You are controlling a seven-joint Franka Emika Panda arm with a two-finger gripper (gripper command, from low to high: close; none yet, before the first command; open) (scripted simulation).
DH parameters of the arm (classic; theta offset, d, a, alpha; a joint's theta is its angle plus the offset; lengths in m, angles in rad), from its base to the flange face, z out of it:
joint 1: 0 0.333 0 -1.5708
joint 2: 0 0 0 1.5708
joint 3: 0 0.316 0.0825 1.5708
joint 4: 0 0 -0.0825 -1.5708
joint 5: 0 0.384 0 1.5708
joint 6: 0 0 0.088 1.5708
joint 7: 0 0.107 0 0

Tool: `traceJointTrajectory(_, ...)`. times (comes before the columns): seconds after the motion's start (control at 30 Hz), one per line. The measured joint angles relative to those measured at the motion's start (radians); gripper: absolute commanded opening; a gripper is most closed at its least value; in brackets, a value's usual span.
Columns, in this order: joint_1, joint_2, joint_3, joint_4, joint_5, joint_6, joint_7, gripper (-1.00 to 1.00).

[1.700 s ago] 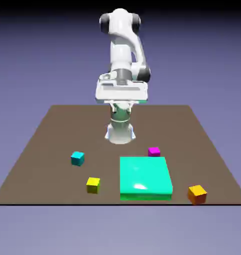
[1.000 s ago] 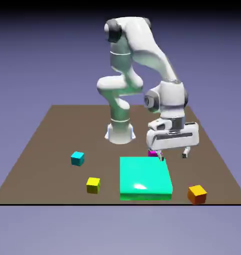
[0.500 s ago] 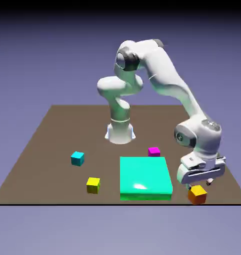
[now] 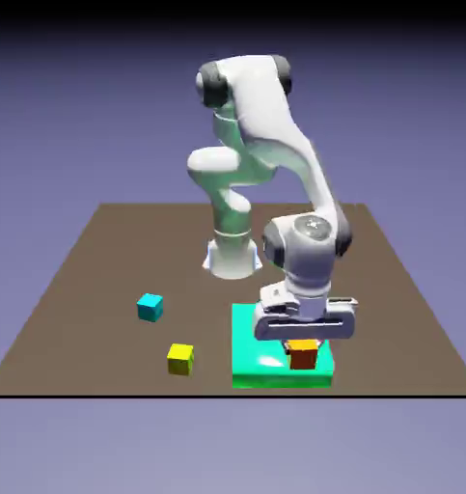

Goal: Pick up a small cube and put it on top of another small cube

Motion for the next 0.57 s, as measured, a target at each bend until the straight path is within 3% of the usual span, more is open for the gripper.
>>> traceJointTrajectory(0.27, -0.186, -0.18, -0.154, -0.238, 0.071, 0.083, 0.037, -1.0)
traceJointTrajectory(0.43, -0.188, -0.035, -0.148, -0.236, 0.079, 0.225, 0.032, -1.0)
traceJointTrajectory(0.47, -0.189, 0.0, -0.146, -0.235, 0.081, 0.259, 0.03, 1.0)
traceJointTrajectory(0.57, -0.187, -0.036, -0.148, -0.236, 0.078, 0.223, 0.032, 1.0)
